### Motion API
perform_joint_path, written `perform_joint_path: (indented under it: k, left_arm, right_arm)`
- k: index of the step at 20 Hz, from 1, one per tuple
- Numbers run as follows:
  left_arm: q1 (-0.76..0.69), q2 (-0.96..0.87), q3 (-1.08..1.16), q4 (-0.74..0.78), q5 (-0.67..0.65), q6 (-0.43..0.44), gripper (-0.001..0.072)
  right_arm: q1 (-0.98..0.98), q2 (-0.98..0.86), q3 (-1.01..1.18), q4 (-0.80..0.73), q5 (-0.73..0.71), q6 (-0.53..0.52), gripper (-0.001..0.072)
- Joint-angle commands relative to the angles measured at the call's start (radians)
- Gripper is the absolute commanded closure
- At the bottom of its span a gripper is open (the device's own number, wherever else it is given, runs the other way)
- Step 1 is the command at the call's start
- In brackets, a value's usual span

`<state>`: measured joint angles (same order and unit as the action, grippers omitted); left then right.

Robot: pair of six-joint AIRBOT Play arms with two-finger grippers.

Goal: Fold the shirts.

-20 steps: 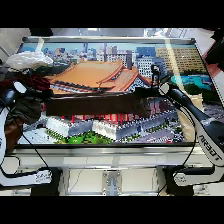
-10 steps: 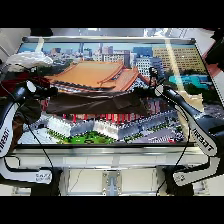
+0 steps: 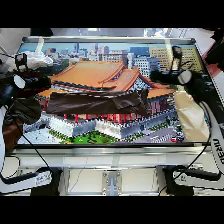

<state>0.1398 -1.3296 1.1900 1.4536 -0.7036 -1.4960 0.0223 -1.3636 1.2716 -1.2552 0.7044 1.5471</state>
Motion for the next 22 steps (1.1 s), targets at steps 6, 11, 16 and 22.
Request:
perform_joint_path:
  k: [6, 11, 16, 22]
  left_arm:
    - [-0.192, -0.129, 0.369, -0.002, -0.34, 0.059, 0.0144]
    - [-0.352, -0.417, 0.756, -0.002, -0.576, 0.064, 0.0144]
    - [-0.431, -0.477, 0.771, -0.002, -0.574, 0.064, 0.0144]
    - [-0.431, -0.477, 0.77, -0.003, -0.589, 0.063, 0.0144]
  right_arm:
    - [-0.373, -0.095, 0.014, 0.422, 0.442, -0.156, 0.0169]
    - [-0.419, -0.302, 0.014, 0.571, 0.497, -0.275, 0.0008]
    - [-0.355, -0.433, 0.014, 0.612, 0.48, -0.372, 0.0009]
    - [-0.261, -0.477, 0.014, 0.626, 0.394, -0.389, 0.001]
